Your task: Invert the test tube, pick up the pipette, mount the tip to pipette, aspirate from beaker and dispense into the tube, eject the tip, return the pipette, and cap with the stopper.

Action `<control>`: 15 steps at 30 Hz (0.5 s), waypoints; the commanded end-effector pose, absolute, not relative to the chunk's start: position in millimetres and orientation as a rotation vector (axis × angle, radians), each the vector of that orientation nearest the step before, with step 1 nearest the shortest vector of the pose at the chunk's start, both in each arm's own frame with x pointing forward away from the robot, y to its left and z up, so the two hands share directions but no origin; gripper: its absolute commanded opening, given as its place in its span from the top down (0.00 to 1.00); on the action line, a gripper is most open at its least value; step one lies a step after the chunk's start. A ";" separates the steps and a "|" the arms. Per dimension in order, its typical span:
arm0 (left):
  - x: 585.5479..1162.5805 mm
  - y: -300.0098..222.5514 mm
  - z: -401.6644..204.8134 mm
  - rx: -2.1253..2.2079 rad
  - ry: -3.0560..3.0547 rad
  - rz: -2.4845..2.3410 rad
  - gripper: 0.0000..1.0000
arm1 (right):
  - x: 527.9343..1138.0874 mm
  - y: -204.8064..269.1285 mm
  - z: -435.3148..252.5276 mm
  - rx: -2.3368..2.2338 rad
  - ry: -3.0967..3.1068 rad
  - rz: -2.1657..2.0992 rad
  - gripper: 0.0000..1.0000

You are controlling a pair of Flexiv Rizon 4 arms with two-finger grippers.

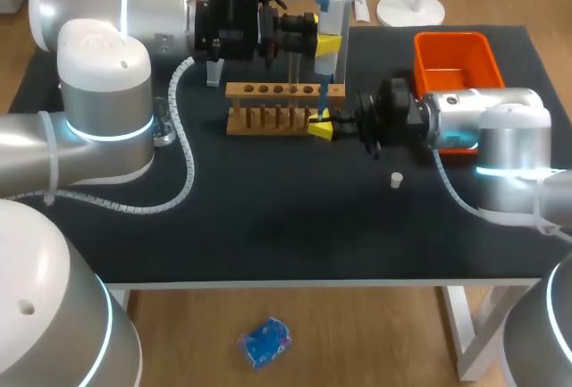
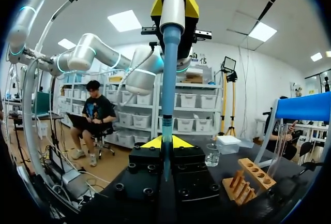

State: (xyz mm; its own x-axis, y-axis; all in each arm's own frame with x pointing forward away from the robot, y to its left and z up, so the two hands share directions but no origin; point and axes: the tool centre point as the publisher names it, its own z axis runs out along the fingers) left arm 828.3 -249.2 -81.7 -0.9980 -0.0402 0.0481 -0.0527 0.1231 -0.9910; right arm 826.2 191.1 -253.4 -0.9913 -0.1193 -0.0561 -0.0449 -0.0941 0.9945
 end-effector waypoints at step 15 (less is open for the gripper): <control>827.7 -248.9 -91.6 0.099 -2.347 2.072 1.00 | 827.4 191.1 -237.6 0.219 -2.176 -2.245 1.00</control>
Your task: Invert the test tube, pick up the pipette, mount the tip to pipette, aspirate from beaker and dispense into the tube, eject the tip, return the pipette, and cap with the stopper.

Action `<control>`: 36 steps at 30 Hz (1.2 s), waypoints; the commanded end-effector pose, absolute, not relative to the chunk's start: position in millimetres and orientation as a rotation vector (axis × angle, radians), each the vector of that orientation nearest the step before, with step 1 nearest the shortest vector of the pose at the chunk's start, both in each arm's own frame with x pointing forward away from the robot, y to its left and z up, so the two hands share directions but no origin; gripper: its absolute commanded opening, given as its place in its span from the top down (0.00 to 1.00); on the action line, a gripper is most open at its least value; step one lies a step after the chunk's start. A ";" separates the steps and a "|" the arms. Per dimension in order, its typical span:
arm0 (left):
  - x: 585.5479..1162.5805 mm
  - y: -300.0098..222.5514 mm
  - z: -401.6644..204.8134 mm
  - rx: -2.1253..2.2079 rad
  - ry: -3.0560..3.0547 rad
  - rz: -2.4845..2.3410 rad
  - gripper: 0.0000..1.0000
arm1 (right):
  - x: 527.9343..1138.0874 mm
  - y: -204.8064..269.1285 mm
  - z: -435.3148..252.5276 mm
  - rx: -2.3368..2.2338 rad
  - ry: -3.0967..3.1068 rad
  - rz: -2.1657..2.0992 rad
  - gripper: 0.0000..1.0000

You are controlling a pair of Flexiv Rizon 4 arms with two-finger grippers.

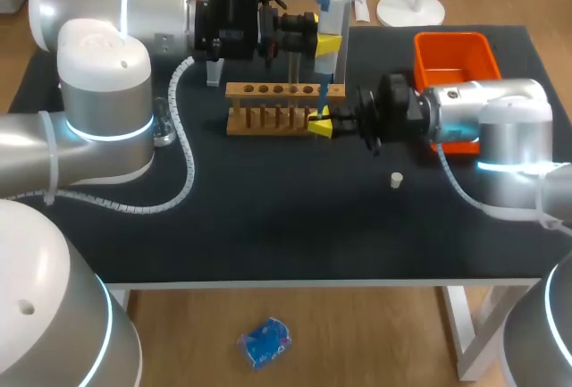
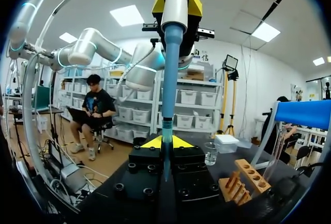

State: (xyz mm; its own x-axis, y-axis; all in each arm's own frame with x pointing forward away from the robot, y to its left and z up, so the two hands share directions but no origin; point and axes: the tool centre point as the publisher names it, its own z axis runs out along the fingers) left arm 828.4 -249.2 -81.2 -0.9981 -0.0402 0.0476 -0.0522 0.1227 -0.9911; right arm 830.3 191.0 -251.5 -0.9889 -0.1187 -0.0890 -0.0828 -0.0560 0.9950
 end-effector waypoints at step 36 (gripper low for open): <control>827.7 -248.9 -91.6 0.099 -2.347 2.072 1.00 | 828.6 188.1 -239.9 -0.098 -2.285 -2.310 0.74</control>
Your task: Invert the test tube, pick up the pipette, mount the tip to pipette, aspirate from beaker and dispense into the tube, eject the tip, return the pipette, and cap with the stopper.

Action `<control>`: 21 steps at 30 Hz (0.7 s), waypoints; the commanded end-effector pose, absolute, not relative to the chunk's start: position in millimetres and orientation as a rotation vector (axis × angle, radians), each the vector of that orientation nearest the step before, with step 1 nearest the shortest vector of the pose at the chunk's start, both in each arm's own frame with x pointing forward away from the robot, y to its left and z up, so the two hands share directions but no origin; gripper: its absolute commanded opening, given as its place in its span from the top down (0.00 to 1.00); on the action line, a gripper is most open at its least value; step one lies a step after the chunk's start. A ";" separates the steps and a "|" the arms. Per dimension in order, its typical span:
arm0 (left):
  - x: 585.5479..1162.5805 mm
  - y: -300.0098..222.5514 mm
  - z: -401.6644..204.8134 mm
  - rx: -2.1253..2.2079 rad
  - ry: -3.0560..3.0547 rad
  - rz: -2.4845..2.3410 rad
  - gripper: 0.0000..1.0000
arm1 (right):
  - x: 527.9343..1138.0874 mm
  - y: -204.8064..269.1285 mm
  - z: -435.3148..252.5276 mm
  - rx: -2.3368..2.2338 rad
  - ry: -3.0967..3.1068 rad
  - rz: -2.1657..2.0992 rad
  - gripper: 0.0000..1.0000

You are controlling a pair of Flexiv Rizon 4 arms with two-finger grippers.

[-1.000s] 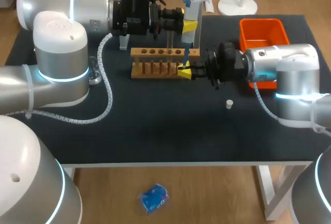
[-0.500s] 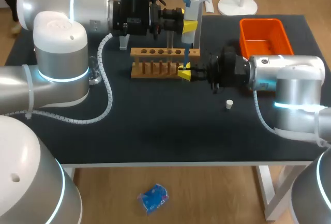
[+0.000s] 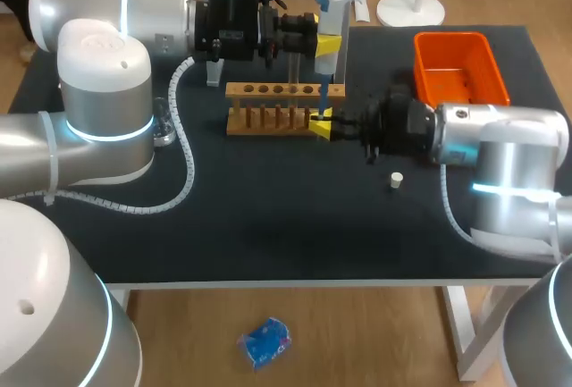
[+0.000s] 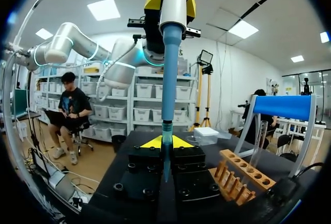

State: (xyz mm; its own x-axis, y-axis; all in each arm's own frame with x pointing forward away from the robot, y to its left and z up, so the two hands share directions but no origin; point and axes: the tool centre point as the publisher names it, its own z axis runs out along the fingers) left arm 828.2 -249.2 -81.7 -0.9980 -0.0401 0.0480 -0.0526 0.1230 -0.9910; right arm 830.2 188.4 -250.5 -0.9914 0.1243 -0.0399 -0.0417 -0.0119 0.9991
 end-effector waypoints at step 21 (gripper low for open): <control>827.7 -248.9 -91.6 0.099 -2.347 2.072 1.00 | 818.7 146.9 -251.0 -0.168 2.411 2.195 0.00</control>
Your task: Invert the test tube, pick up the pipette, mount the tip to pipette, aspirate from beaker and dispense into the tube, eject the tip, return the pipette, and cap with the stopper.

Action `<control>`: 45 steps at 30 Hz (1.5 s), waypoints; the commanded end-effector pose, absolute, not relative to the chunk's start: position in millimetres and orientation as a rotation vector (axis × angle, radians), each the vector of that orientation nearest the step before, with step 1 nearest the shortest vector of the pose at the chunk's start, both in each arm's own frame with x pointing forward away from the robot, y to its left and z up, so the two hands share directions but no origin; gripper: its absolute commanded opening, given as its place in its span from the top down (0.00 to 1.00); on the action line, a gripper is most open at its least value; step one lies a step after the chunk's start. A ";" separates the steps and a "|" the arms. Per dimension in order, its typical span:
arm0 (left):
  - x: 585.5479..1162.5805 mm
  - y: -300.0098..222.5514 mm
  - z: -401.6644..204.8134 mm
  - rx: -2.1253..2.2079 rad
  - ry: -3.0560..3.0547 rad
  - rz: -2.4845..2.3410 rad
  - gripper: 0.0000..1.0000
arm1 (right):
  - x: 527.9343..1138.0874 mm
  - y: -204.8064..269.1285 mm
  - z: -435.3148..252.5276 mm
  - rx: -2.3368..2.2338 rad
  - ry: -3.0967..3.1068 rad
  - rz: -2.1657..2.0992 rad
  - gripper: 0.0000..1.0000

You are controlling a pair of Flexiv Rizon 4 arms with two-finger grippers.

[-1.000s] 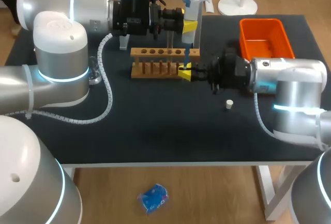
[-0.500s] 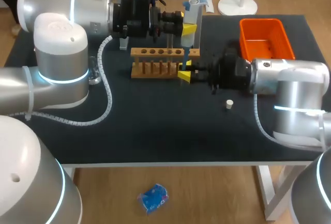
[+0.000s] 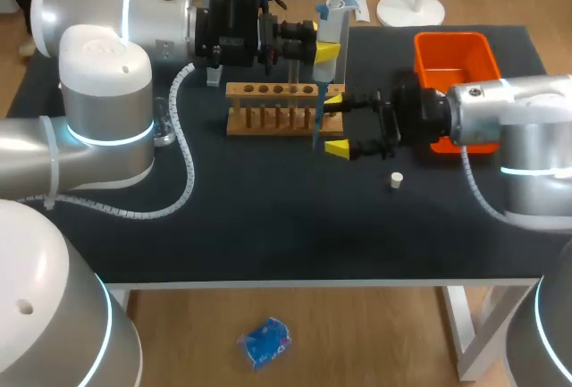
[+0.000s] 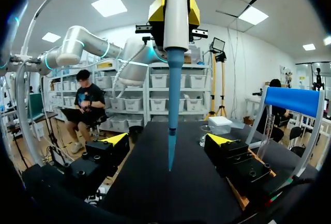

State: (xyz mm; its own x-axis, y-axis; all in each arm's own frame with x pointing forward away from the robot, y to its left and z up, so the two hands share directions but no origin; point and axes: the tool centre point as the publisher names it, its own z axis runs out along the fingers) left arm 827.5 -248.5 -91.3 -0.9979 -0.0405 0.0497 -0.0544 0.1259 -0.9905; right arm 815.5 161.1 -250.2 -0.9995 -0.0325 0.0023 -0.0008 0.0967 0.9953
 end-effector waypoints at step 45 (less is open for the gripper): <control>844.1 -135.7 -87.7 0.201 -2.474 2.184 1.00 | 810.0 109.1 -247.9 0.063 -2.309 -1.943 0.00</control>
